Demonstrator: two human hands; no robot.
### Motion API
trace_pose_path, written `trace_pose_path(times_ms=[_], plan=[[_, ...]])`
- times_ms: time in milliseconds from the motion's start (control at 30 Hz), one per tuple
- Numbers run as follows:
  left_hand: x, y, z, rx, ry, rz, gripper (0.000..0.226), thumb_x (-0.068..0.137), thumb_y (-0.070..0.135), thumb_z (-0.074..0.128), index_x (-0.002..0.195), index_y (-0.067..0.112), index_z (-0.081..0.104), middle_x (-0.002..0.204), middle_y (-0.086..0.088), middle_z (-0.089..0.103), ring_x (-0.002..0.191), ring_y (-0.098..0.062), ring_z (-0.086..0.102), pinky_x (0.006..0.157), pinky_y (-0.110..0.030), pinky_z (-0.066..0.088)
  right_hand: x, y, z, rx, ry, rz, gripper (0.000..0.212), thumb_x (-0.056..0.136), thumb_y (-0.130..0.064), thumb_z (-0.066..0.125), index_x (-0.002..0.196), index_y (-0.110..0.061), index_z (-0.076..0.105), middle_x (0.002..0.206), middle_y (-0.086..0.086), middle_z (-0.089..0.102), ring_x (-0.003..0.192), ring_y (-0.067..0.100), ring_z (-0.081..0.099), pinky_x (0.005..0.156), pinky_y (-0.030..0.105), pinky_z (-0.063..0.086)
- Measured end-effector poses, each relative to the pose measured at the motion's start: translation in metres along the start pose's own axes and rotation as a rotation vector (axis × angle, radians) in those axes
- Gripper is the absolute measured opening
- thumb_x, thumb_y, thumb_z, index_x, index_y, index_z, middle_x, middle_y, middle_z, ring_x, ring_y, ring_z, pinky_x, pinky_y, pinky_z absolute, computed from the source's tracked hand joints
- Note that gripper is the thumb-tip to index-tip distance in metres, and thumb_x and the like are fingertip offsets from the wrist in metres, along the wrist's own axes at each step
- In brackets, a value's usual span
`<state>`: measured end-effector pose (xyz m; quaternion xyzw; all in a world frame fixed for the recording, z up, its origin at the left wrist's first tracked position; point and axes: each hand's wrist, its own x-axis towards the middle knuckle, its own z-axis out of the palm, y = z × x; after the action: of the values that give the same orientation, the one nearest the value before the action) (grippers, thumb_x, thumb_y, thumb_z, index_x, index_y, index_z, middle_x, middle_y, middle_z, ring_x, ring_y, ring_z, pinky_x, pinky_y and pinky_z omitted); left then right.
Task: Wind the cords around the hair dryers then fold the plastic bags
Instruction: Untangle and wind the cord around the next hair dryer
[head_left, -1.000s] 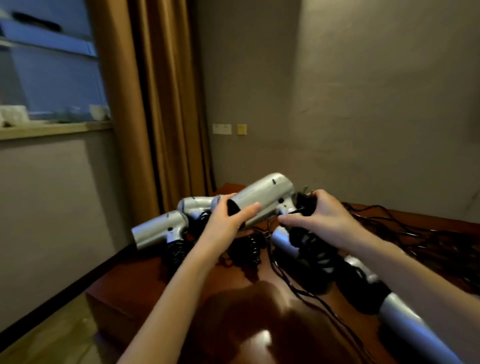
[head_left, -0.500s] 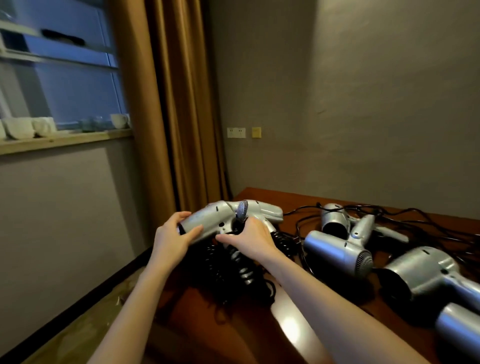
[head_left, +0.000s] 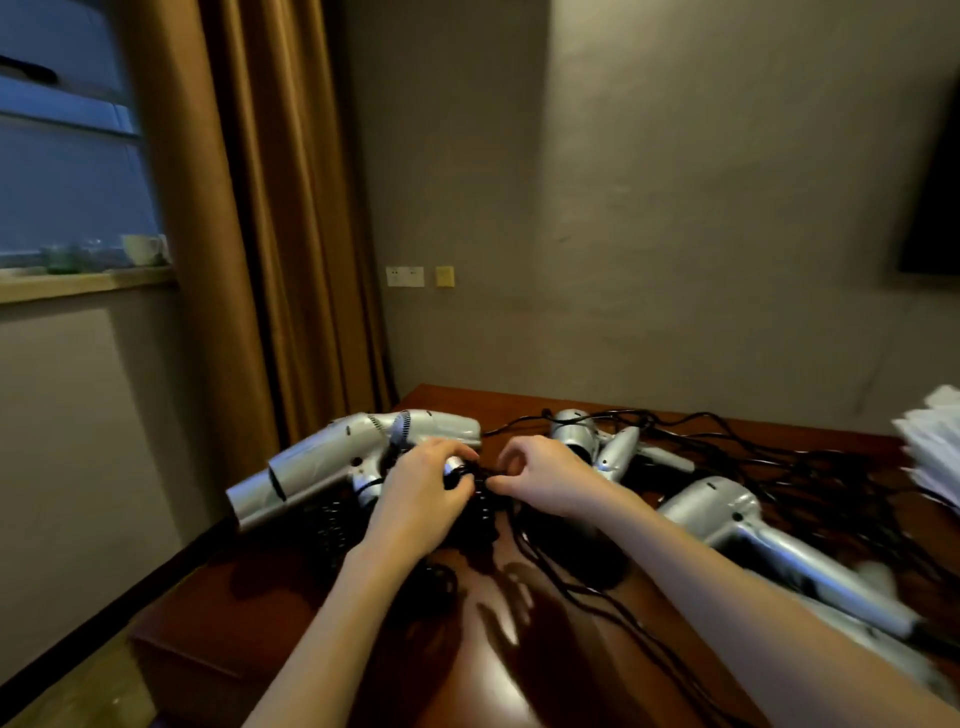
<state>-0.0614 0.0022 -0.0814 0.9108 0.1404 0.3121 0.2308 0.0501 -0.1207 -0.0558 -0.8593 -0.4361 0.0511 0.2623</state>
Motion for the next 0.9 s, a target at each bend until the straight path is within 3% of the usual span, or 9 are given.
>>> trace_pose_path(times_ms=[100,267,400,467,567,667,733,800,900], plan=[[0.001,0.031,0.029,-0.060,-0.113,0.023,0.025,0.086,0.014,0.067,0.110,0.019,0.070,0.113,0.001,0.067,0.108,-0.015,0.061,0.092,-0.021,0.042,-0.028,0.044,-0.033,0.001,0.033,0.068,0.008,0.085,-0.027,0.065,0.088,-0.019,0.065,0.083,-0.002,0.067,0.077,0.010,0.059,0.058,0.013,0.042],[-0.004,0.086,0.076,-0.126,-0.219,0.110,0.021,0.090,0.020,0.065,0.111,0.019,0.069,0.107,-0.001,0.065,0.104,-0.015,0.059,0.086,-0.022,0.043,-0.082,0.115,-0.078,-0.053,0.120,0.211,0.002,0.084,-0.022,0.065,0.083,-0.021,0.065,0.081,-0.003,0.068,0.074,0.010,0.062,0.058,0.014,0.042],[-0.001,0.122,0.107,-0.121,-0.271,0.193,0.024,0.089,0.020,0.065,0.112,0.015,0.069,0.110,-0.002,0.069,0.106,-0.016,0.060,0.092,-0.031,0.047,-0.122,0.161,-0.098,-0.159,0.102,0.339,0.031,0.077,-0.046,0.071,0.090,-0.019,0.064,0.089,-0.003,0.064,0.083,0.012,0.058,0.071,0.026,0.047],[0.003,0.135,0.121,-0.097,-0.286,0.185,0.027,0.089,0.026,0.064,0.114,0.017,0.068,0.111,-0.003,0.069,0.106,-0.018,0.061,0.091,-0.031,0.047,-0.139,0.172,-0.101,-0.087,-0.014,0.407,0.051,0.070,-0.064,0.070,0.084,-0.014,0.064,0.080,-0.004,0.061,0.072,0.010,0.054,0.064,0.030,0.042],[0.011,0.146,0.135,-0.003,-0.329,0.136,0.038,0.089,0.035,0.064,0.122,0.017,0.062,0.119,-0.005,0.065,0.111,-0.022,0.058,0.089,-0.030,0.042,-0.149,0.176,-0.098,-0.058,-0.059,0.370,0.043,0.072,-0.055,0.072,0.068,-0.014,0.061,0.064,-0.001,0.048,0.060,0.011,0.042,0.057,0.031,0.028],[0.021,0.147,0.141,-0.029,-0.455,0.032,0.063,0.086,0.050,0.066,0.136,0.015,0.050,0.129,-0.004,0.061,0.119,-0.021,0.056,0.093,-0.032,0.044,-0.148,0.175,-0.104,-0.046,0.036,0.341,0.029,0.074,-0.044,0.075,0.061,-0.024,0.059,0.059,-0.008,0.048,0.056,0.007,0.043,0.054,0.025,0.029],[0.029,0.147,0.143,-0.206,-0.499,-0.087,0.070,0.082,0.050,0.071,0.137,0.014,0.048,0.129,0.001,0.059,0.114,-0.017,0.056,0.091,-0.031,0.046,-0.143,0.177,-0.114,-0.065,0.066,0.314,0.026,0.072,-0.045,0.077,0.064,-0.026,0.062,0.063,-0.007,0.053,0.061,0.008,0.047,0.058,0.029,0.033],[0.039,0.149,0.148,-0.320,-0.549,-0.157,0.065,0.077,0.046,0.078,0.128,0.016,0.051,0.120,0.004,0.059,0.102,-0.013,0.057,0.077,-0.025,0.045,-0.137,0.181,-0.125,-0.068,0.073,0.270,0.027,0.069,-0.049,0.078,0.071,-0.024,0.067,0.069,-0.005,0.059,0.067,0.010,0.051,0.062,0.033,0.038],[0.052,0.151,0.157,-0.470,-0.460,-0.176,0.068,0.057,0.051,0.085,0.108,0.015,0.059,0.104,-0.002,0.067,0.084,-0.011,0.062,0.064,-0.023,0.045,-0.133,0.174,-0.146,-0.021,0.082,0.235,0.031,0.074,-0.044,0.078,0.094,-0.021,0.073,0.078,-0.006,0.064,0.069,0.006,0.054,0.064,0.028,0.042]])
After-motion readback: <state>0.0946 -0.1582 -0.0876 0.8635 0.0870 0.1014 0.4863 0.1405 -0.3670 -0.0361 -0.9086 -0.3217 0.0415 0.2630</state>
